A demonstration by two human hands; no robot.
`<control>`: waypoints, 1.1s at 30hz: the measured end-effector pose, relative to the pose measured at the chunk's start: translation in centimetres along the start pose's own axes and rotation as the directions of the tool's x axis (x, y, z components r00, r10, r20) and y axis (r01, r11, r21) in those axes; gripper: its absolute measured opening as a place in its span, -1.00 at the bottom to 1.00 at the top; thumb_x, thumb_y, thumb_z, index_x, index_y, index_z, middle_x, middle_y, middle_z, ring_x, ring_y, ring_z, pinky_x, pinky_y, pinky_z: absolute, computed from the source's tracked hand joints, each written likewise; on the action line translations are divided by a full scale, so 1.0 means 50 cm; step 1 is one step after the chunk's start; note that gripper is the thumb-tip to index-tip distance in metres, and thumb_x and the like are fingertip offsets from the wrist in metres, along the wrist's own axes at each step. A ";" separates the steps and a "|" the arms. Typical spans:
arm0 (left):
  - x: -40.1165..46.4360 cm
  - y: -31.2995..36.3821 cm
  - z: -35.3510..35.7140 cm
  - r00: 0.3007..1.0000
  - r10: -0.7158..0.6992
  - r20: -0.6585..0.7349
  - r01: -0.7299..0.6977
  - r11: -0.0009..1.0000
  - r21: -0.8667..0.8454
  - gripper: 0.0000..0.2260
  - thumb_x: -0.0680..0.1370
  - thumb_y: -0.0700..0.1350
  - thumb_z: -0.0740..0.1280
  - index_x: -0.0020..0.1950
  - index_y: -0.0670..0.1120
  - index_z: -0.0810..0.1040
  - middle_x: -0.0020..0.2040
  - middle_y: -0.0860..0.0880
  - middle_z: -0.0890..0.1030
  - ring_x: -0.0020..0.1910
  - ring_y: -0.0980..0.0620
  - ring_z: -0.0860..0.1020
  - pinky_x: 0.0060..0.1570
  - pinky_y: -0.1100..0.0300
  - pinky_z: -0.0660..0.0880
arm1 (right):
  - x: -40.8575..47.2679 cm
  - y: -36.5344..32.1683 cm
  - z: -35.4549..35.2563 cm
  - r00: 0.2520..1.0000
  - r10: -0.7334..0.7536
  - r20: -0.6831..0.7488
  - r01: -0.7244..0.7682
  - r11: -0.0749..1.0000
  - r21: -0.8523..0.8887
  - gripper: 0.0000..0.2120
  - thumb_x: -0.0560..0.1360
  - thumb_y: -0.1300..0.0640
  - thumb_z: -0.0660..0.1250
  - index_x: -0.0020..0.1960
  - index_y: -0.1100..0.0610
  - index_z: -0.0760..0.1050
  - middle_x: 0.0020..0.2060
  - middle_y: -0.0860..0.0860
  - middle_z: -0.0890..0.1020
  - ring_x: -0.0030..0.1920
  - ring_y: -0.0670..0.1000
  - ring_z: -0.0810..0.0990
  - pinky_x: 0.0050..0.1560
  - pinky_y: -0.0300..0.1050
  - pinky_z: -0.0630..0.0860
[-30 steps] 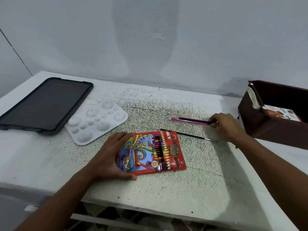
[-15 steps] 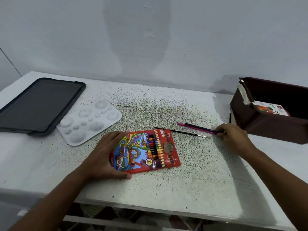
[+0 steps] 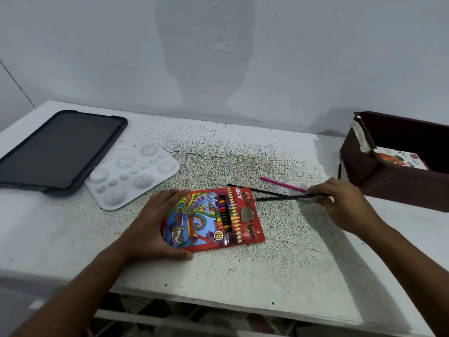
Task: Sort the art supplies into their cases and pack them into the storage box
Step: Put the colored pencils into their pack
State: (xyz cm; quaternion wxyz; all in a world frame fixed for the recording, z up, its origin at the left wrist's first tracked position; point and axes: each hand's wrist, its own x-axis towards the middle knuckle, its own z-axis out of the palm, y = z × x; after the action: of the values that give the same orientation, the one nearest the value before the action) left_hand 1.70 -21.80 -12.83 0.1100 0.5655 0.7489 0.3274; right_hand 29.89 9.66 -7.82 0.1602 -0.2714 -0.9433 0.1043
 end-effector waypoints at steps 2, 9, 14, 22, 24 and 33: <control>0.001 0.001 0.000 1.000 0.005 0.001 -0.005 1.000 0.005 0.07 0.09 0.43 0.50 0.49 0.32 0.07 0.42 0.16 0.28 0.43 0.29 0.15 0.35 0.14 0.22 | -0.008 -0.019 0.016 0.997 -0.041 0.059 0.041 0.999 0.009 -0.83 0.42 0.20 0.46 -0.01 0.02 0.68 -0.21 -0.01 0.61 -0.17 0.05 0.46 -0.20 0.00 0.40; -0.002 -0.002 0.001 1.000 -0.001 0.008 0.001 1.000 0.012 0.08 0.09 0.44 0.50 0.50 0.30 0.06 0.44 0.13 0.27 0.45 0.18 0.17 0.37 0.10 0.22 | -0.001 -0.138 0.080 0.964 -0.187 0.188 0.145 0.966 0.216 -0.79 0.48 0.20 0.39 0.09 0.06 0.65 -0.08 -0.02 0.52 -0.08 -0.03 0.46 -0.16 -0.39 0.33; -0.001 -0.003 0.001 1.000 0.009 0.010 -0.009 1.000 0.014 0.06 0.10 0.44 0.49 0.50 0.32 0.05 0.42 0.13 0.28 0.43 0.18 0.19 0.37 0.10 0.22 | 0.017 -0.207 0.101 0.955 -0.141 0.259 0.037 0.928 0.371 -0.79 0.51 0.33 0.28 0.08 0.17 0.61 0.01 -0.06 0.48 -0.02 -0.15 0.47 -0.04 -0.53 0.35; 0.000 -0.005 0.002 1.000 0.030 -0.004 -0.030 0.999 0.012 0.06 0.10 0.43 0.50 0.49 0.33 0.04 0.39 0.17 0.28 0.40 0.28 0.17 0.37 0.17 0.22 | 0.062 -0.047 0.057 0.977 0.199 0.081 -0.198 0.980 -0.016 -0.72 0.51 0.19 0.34 0.22 0.10 0.56 0.05 0.08 0.59 0.05 0.12 0.51 0.04 -0.04 0.46; 0.000 -0.009 0.004 1.000 0.029 -0.012 -0.029 1.000 0.007 0.07 0.09 0.42 0.51 0.49 0.31 0.06 0.41 0.13 0.29 0.42 0.16 0.22 0.40 0.07 0.25 | 0.063 0.008 0.048 0.953 0.287 0.093 -0.269 0.949 -0.164 -0.75 0.48 0.18 0.37 0.15 0.11 0.60 0.02 0.15 0.61 0.06 0.23 0.52 0.05 0.04 0.50; -0.001 -0.011 0.004 0.999 0.032 -0.010 -0.032 0.999 0.015 0.06 0.10 0.43 0.51 0.50 0.28 0.09 0.40 0.09 0.30 0.41 0.07 0.26 0.38 -0.04 0.31 | 0.031 0.040 0.031 0.992 0.113 -0.051 -0.119 0.983 -0.139 -0.85 0.37 0.28 0.49 -0.16 0.06 0.64 -0.34 -0.01 0.54 -0.24 0.15 0.49 -0.19 0.02 0.45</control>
State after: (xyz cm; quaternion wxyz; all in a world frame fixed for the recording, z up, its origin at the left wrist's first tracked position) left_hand 1.39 -21.84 -13.36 0.0967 0.5763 0.7428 0.3267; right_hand 29.03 12.01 -9.45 0.1541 -0.3387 -0.9273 0.0403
